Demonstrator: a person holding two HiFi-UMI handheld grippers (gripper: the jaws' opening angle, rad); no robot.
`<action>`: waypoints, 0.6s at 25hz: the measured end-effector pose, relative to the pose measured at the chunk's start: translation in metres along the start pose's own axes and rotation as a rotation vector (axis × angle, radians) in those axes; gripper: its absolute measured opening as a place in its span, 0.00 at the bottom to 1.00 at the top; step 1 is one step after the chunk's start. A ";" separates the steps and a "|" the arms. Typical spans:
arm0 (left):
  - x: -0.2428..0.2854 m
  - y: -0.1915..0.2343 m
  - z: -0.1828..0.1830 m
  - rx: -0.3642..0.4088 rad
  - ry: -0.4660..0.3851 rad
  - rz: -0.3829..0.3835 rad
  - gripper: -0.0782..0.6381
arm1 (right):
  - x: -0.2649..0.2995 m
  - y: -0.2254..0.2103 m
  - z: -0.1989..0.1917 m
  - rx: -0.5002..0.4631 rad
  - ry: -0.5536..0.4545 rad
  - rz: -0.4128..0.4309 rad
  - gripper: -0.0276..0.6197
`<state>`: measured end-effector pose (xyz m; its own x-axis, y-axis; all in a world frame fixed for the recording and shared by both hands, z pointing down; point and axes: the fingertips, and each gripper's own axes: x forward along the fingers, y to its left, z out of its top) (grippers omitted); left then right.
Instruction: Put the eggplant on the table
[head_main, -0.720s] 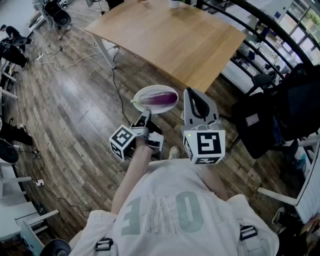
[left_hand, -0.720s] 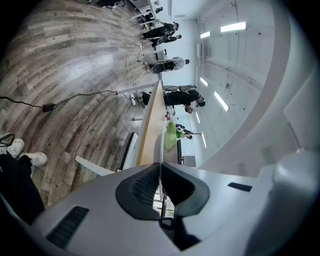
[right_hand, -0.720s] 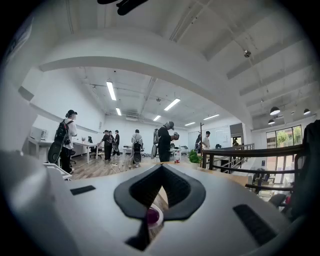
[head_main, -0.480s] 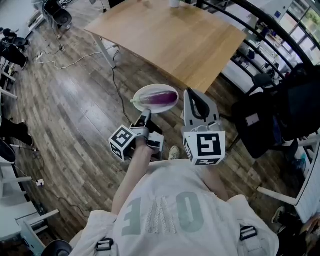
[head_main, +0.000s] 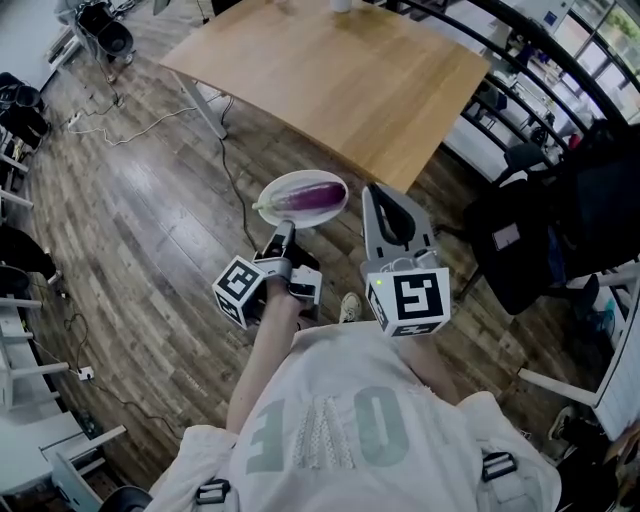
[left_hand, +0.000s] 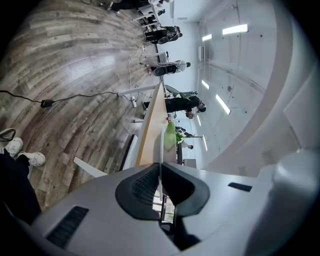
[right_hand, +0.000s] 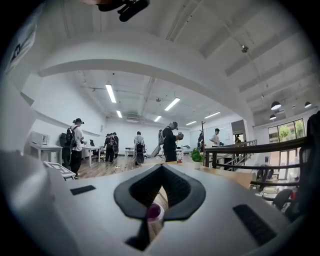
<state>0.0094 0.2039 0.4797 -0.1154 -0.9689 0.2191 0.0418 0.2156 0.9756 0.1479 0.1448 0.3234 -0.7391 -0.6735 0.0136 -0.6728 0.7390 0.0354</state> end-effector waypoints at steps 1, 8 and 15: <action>0.001 -0.001 0.002 0.012 -0.006 -0.002 0.13 | 0.001 -0.001 -0.001 0.000 -0.002 0.000 0.07; 0.023 -0.022 0.028 0.038 -0.050 -0.040 0.13 | 0.015 -0.017 -0.010 0.049 0.011 -0.017 0.07; 0.037 -0.031 0.044 0.023 -0.093 -0.061 0.13 | 0.018 -0.044 -0.014 0.046 0.033 -0.068 0.07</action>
<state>-0.0399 0.1670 0.4586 -0.2090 -0.9649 0.1592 0.0088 0.1609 0.9869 0.1646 0.0995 0.3365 -0.6908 -0.7216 0.0453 -0.7226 0.6912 -0.0085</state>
